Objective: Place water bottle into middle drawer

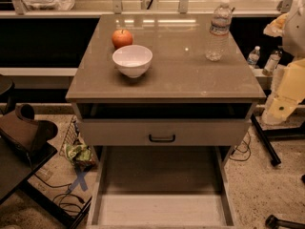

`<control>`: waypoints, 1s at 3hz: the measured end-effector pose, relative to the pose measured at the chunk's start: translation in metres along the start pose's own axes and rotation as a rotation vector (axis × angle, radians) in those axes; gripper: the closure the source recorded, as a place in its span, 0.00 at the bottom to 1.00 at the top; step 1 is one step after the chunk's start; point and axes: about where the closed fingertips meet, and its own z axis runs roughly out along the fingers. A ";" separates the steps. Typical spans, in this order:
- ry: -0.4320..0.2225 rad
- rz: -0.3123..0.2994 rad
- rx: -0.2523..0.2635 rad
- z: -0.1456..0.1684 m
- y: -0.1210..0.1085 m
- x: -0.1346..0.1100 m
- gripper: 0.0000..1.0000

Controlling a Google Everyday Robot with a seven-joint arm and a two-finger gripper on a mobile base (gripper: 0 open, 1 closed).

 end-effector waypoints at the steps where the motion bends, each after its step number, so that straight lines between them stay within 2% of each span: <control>1: -0.011 0.002 0.014 -0.001 -0.002 -0.001 0.00; 2: -0.100 0.055 0.104 0.012 -0.025 0.000 0.00; 3: -0.238 0.150 0.172 0.038 -0.062 0.003 0.00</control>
Offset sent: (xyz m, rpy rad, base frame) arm 0.0623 -0.0095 -0.0124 0.1857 -0.2479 -0.0833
